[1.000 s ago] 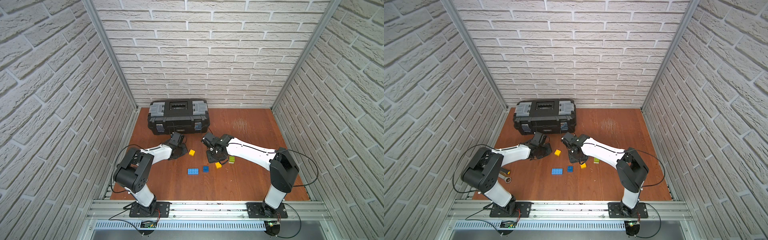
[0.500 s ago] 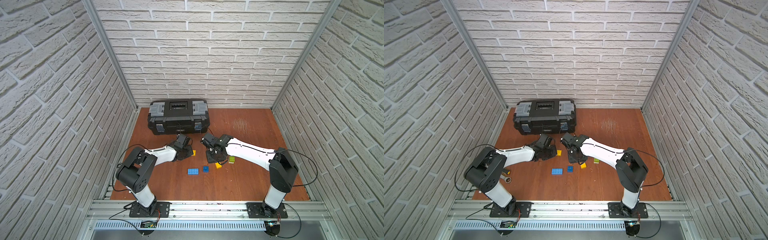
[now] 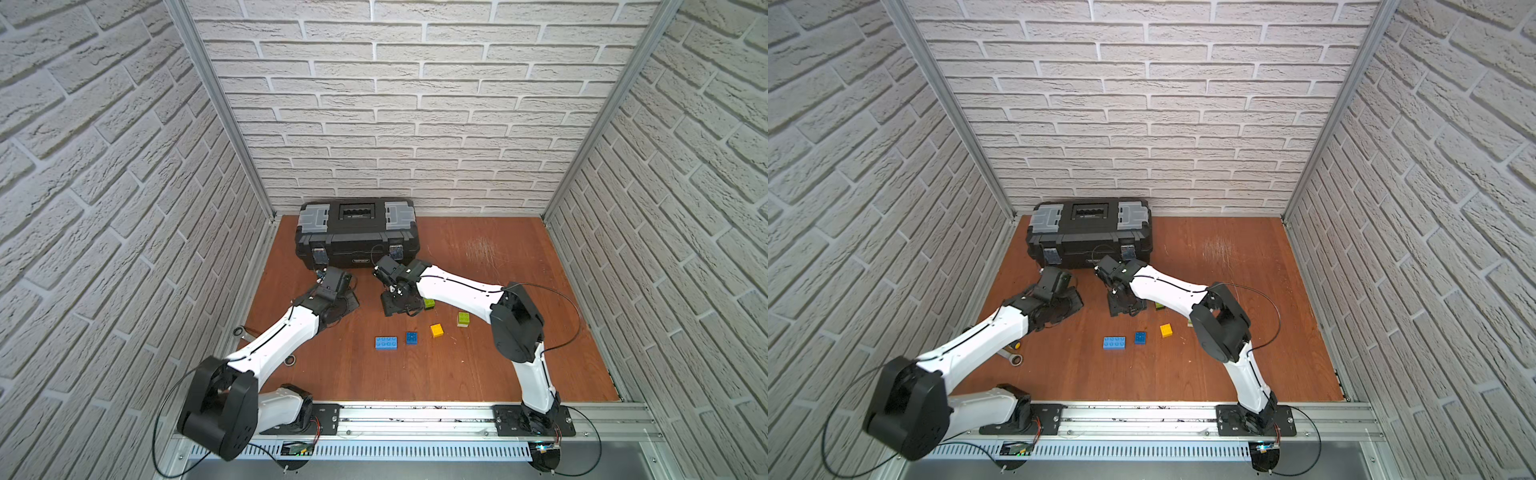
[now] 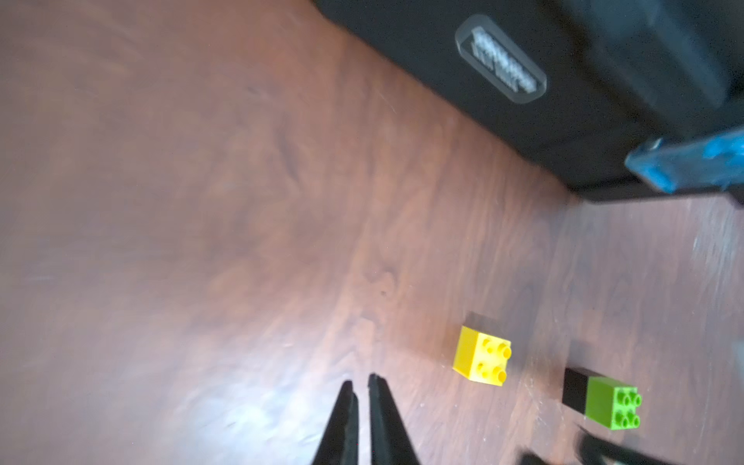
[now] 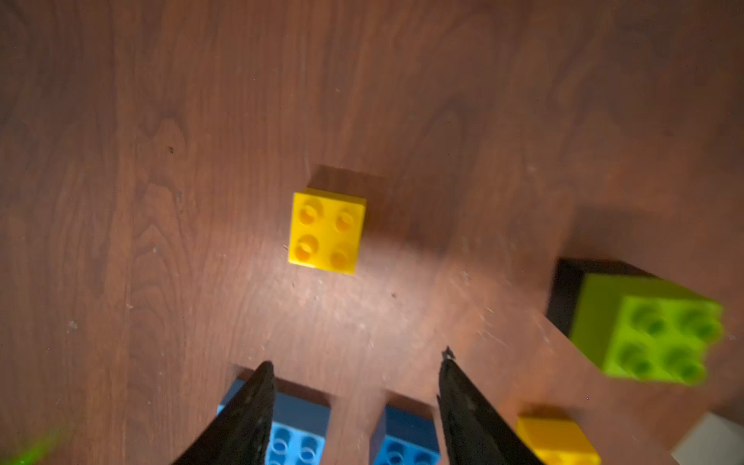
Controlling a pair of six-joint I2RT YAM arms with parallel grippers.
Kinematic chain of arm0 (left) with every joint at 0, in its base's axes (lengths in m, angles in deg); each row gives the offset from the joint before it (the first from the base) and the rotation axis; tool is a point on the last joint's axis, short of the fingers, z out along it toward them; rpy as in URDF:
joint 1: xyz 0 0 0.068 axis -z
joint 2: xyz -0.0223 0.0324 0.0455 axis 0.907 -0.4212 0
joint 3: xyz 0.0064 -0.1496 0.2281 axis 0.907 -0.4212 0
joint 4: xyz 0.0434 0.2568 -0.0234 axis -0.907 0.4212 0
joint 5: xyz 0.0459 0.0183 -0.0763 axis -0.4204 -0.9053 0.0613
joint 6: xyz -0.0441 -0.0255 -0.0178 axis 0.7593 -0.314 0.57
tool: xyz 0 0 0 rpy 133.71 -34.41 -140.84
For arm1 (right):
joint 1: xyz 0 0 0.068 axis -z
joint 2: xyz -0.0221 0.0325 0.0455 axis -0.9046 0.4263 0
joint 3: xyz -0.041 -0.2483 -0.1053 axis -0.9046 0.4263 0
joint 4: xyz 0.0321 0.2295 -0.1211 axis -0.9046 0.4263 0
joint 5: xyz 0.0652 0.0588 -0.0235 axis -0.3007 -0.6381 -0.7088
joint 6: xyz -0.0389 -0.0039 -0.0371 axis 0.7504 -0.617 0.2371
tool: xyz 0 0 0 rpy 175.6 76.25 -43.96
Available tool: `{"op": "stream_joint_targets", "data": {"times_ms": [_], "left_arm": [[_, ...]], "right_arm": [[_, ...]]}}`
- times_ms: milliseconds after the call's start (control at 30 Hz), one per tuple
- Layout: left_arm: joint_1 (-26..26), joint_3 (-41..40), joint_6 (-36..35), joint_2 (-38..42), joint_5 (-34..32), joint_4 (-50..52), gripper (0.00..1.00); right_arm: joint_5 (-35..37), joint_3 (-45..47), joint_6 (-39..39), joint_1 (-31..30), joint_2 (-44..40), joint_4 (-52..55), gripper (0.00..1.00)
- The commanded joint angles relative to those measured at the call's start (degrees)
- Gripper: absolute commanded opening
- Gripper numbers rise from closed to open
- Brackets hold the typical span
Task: Assemble the number 4 with lego
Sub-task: Pick up the lego brick from the center of the board.
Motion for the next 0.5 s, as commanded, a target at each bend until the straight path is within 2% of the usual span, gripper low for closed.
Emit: {"op": "stream_joint_targets", "data": {"times_ms": [0, 167, 467], "left_arm": [[-2.3, -2.8, -0.8, 4.2, -0.5, 7.6, 0.19], [-4.0, -6.0, -0.7, 7.0, 1.6, 8.4, 0.21], [-4.4, -7.6, -1.1, 6.2, 3.8, 6.4, 0.21]], "right_arm": [[-0.5, -4.3, 1.9, -0.3, 3.2, 0.0, 0.66], [0.0, -12.4, 2.0, -0.3, 10.1, 3.3, 0.62], [3.9, -18.7, 2.0, -0.3, 15.6, 7.3, 0.50]]}}
